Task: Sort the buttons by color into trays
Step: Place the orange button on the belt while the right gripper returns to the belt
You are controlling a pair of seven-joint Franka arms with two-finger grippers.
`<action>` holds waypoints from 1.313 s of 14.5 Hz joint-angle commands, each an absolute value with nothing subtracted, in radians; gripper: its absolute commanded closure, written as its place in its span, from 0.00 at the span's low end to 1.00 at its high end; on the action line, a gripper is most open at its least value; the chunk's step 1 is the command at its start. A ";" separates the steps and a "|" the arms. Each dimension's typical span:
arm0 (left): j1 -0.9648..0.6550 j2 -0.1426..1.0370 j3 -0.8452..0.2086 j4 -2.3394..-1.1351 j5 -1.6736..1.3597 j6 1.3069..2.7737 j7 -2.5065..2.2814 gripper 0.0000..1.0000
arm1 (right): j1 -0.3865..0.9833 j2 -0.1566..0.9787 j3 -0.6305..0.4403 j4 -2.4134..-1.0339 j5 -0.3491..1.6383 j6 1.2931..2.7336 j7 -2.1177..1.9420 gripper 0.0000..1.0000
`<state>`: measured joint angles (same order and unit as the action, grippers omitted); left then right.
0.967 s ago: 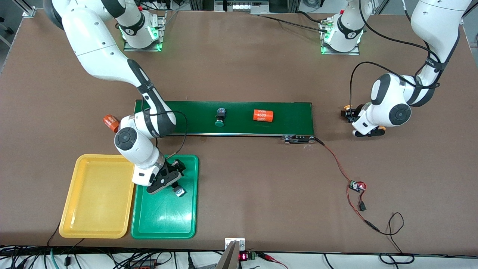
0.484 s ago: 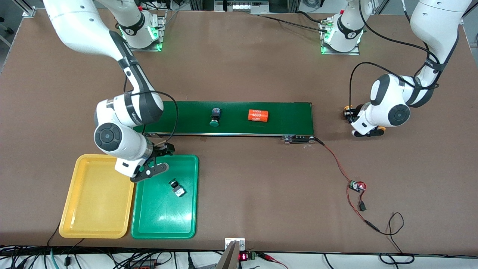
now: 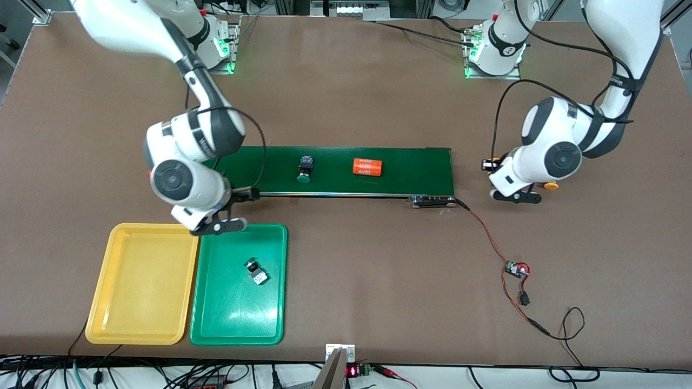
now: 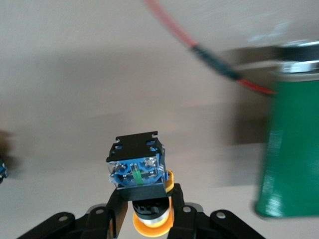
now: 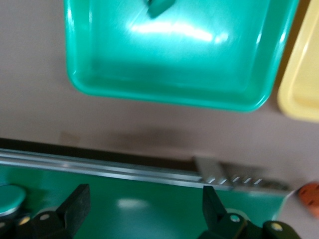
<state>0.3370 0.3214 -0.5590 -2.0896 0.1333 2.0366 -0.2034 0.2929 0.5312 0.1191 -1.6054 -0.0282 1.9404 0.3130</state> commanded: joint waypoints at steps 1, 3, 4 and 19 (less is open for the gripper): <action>0.302 0.310 -0.598 -2.059 0.106 2.016 -0.175 0.90 | 0.348 0.485 0.118 -1.695 -0.025 2.005 0.454 0.00; 0.246 0.310 -0.612 -2.059 0.106 2.022 -0.175 0.91 | 0.399 0.480 0.118 -1.721 -0.023 2.045 0.572 0.00; 0.233 0.316 -0.617 -2.057 0.095 2.025 -0.176 0.91 | 0.416 0.480 0.118 -1.727 -0.023 2.052 0.615 0.00; 0.138 0.400 -0.612 -2.057 0.014 2.247 -0.172 0.00 | 0.397 0.477 0.153 -1.721 -0.018 2.052 0.624 0.00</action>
